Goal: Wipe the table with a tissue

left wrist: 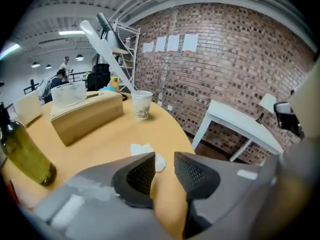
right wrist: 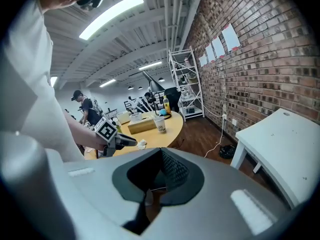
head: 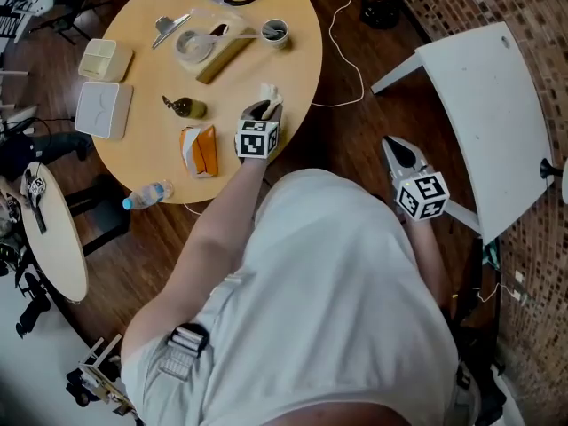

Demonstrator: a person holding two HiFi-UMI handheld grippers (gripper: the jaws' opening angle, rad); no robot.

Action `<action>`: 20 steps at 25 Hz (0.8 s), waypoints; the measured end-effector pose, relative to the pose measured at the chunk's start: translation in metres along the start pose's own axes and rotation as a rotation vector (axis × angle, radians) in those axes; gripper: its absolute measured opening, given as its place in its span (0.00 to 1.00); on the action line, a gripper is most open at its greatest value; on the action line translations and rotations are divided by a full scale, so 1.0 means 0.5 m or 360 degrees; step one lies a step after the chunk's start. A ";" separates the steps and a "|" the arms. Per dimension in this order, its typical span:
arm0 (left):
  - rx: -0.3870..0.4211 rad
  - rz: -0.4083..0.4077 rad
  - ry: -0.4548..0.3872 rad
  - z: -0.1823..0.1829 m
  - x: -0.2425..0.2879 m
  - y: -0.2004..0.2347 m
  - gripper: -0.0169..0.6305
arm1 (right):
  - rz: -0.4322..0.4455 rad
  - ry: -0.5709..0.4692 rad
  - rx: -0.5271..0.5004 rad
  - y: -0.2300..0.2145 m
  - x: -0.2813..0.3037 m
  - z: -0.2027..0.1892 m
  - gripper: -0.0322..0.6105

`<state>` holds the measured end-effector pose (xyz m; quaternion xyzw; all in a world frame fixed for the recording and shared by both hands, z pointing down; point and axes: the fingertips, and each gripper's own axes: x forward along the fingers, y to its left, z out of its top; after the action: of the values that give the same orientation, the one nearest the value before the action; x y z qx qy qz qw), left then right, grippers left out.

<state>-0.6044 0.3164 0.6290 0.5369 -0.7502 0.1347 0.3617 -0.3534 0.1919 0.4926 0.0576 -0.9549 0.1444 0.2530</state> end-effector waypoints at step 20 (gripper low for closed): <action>-0.0207 -0.0019 0.0108 0.000 0.082 0.033 0.15 | -0.0232 -0.0070 0.0153 -0.049 -0.070 -0.028 0.06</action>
<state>-0.6258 0.2937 0.6603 0.5118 -0.7416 0.1017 0.4217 -0.3122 0.1742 0.4931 0.1420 -0.9455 0.1700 0.2386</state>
